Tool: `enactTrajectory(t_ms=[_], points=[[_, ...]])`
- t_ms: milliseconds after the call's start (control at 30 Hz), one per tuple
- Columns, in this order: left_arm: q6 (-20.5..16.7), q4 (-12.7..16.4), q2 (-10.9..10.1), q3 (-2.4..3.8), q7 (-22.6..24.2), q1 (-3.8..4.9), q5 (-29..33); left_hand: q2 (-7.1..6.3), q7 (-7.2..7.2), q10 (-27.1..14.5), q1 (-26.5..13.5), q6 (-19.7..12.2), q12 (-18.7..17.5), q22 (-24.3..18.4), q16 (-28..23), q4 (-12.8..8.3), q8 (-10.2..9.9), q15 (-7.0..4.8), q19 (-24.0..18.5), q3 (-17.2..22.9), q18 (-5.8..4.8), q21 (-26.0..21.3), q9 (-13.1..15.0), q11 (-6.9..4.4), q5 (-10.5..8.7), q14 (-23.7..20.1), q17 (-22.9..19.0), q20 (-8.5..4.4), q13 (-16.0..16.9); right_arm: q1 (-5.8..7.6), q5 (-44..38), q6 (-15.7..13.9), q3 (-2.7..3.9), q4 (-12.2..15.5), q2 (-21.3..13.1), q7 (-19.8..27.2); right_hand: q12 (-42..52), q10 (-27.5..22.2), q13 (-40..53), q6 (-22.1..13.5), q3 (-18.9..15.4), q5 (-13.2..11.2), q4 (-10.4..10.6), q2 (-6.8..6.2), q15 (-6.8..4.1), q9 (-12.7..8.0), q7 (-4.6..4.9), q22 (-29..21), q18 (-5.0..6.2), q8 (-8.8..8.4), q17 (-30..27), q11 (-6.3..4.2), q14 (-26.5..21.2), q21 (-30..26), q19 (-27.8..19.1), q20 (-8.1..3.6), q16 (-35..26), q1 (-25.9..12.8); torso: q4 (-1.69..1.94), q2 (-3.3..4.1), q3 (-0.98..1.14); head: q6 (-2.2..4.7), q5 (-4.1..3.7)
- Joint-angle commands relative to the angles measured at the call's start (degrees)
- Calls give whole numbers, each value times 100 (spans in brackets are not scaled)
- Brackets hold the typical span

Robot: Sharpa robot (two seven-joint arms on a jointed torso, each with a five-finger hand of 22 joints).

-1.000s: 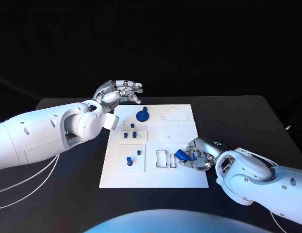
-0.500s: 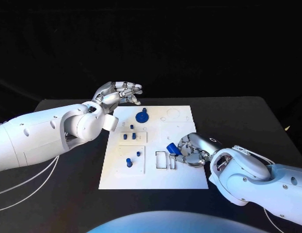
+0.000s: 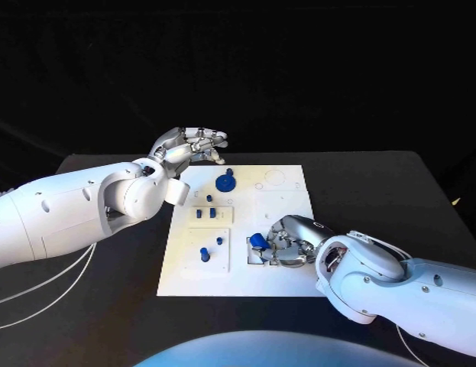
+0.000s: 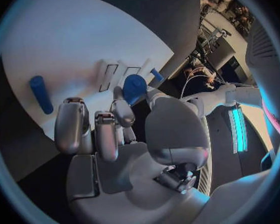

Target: Assemble the parts on the task board

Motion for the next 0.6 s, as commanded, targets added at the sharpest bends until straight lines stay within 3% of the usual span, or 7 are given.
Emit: enactTrajectory(t_ms=[33,133,367,500,600], points=[[105,14,17,3,17,2,18,26,30,-6,-10,9,-34,-9,-20,17,-24,21,-7,-33,58,-38,6,37,27,-21,6,22,0,-9,76,217,4,-55,47,-38,12,41,17,111,-38,18,8,9,-37,1,-106,550,-76,-18,968,-13,497,18,39,-18,22,-47,-9,0,-5,-5,2],[105,14,19,3,15,2,18,26,30,-6,-10,9,-34,-9,-20,17,-24,21,-7,-33,58,-38,6,37,27,-21,6,22,0,-12,49,252,4,-103,82,-69,17,45,25,113,-41,16,7,16,-38,3,-107,548,-75,-16,951,-14,494,14,37,-18,17,-54,-13,-3,-7,-9,9],[102,13,17,3,8,3,18,26,30,-6,-10,9,-34,-9,-20,17,-24,21,-7,-33,58,-38,6,37,27,-21,6,22,0,-14,-28,340,4,-221,167,-125,7,61,78,111,-188,-253,6,95,-44,70,-118,556,-73,6,933,-22,490,-5,30,-24,12,-207,-10,-6,1,-28,18],[106,14,15,3,5,3,18,28,31,-15,-10,6,-44,-15,-26,16,-26,25,-17,-34,57,-51,6,40,28,-35,9,26,-1,-16,-86,353,4,-295,213,-159,-38,54,105,95,-429,-717,15,207,-44,140,-119,549,-64,22,891,-19,482,-57,13,-24,-1,-433,-4,-4,0,-27,22],[116,15,12,3,-4,3,18,29,32,-17,-10,6,-45,-16,-26,16,-26,25,-18,-33,58,-53,6,41,28,-37,9,26,0,-17,-113,349,4,-324,221,-165,-83,36,110,79,-652,-899,18,328,-39,181,-113,539,-56,28,863,-14,476,-106,-5,-19,-11,-720,1,-5,1,-33,25]])
